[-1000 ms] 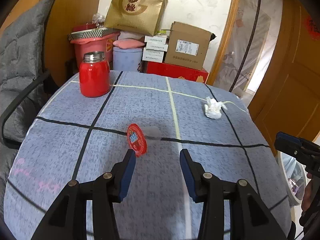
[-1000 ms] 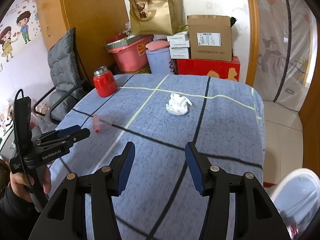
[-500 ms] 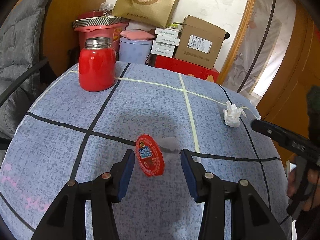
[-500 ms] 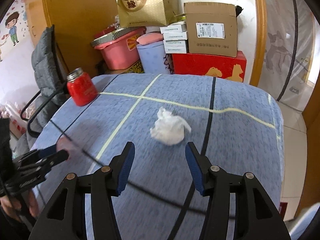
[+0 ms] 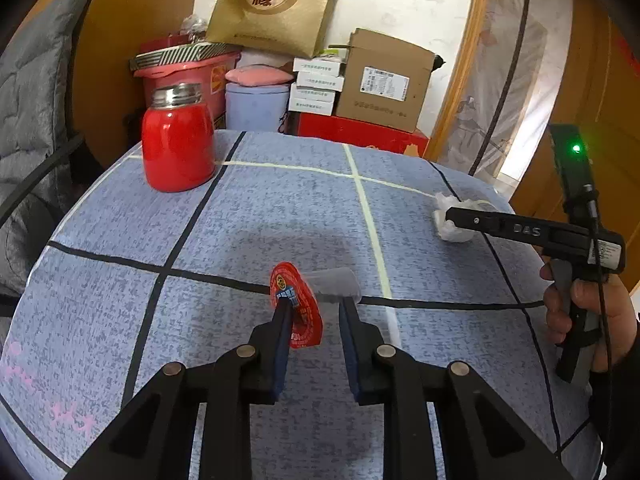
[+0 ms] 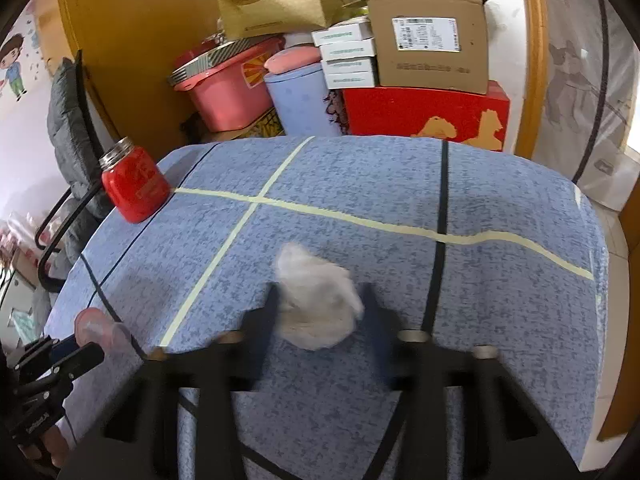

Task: Collect trash
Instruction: 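Grasp the red-lidded plastic cup with the left tool while the right tool grasps the white tissue, then carry the cup and tissue over the wastebasket with both tools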

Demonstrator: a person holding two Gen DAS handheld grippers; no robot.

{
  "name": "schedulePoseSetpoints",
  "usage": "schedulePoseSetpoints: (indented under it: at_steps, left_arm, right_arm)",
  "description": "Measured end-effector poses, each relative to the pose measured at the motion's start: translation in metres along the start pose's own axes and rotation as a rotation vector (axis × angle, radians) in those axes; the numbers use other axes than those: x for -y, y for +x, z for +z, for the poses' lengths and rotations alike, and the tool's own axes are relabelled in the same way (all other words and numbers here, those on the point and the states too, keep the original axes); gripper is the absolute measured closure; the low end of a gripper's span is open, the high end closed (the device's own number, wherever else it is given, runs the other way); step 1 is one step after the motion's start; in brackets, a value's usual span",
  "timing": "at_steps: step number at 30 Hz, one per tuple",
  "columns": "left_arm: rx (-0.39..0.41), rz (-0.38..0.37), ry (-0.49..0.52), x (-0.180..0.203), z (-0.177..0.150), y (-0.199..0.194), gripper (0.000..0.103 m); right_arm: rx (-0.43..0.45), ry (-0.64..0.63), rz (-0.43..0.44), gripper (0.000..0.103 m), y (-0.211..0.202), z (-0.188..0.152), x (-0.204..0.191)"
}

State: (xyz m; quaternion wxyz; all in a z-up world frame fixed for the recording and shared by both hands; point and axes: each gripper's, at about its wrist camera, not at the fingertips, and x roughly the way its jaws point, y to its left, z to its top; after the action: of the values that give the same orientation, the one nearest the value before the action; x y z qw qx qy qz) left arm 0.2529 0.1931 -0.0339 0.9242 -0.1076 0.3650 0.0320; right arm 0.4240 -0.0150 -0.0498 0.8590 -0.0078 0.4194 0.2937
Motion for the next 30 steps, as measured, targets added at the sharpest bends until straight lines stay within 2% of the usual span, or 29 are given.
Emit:
schedulePoseSetpoints:
  at_steps: [3,12,21,30]
  left_arm:
    - [0.005,-0.006,0.009,0.004,0.0,-0.003,0.08]
    - [0.025,-0.018,0.022,0.016,-0.005,-0.024,0.08]
    - [0.052,-0.05,0.043,0.043,-0.013,-0.057,0.08]
    - [0.04,-0.097,0.074,0.084,-0.039,-0.087,0.081]
  right_arm:
    - [0.004,-0.001,0.01,0.084,-0.003,-0.001,-0.001]
    - [0.044,0.019,0.044,0.085,-0.044,-0.019,-0.009]
    - [0.093,0.058,0.06,0.085,-0.111,-0.061,-0.011]
    - [0.104,0.078,0.055,0.086,-0.165,-0.115,-0.008]
